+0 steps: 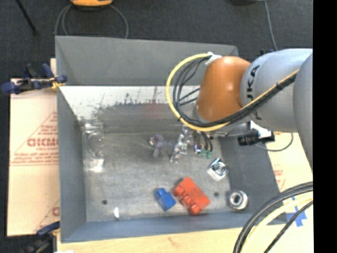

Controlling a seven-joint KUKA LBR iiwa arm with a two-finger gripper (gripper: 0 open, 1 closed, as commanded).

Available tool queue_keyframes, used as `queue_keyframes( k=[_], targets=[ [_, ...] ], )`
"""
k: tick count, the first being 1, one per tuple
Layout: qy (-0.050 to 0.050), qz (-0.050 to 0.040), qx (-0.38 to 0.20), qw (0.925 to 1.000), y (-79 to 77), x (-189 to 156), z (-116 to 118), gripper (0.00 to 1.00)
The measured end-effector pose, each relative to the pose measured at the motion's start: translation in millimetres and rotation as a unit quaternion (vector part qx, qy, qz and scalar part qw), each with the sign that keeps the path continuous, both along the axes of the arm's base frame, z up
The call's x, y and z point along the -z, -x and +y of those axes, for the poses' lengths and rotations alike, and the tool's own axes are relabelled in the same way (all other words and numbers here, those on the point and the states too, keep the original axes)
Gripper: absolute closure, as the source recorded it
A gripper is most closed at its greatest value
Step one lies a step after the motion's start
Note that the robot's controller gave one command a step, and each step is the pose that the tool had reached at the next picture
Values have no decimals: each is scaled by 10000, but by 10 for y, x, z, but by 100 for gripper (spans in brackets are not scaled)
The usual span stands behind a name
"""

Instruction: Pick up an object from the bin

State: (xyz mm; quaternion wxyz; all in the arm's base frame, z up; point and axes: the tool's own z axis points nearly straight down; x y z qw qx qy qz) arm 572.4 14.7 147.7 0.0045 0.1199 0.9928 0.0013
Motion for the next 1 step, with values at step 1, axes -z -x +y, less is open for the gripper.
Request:
queue_keyframes(
  k=[1],
  targets=[
    [2,-1,-17,10000,-22,-439,-6,100]
  ],
)
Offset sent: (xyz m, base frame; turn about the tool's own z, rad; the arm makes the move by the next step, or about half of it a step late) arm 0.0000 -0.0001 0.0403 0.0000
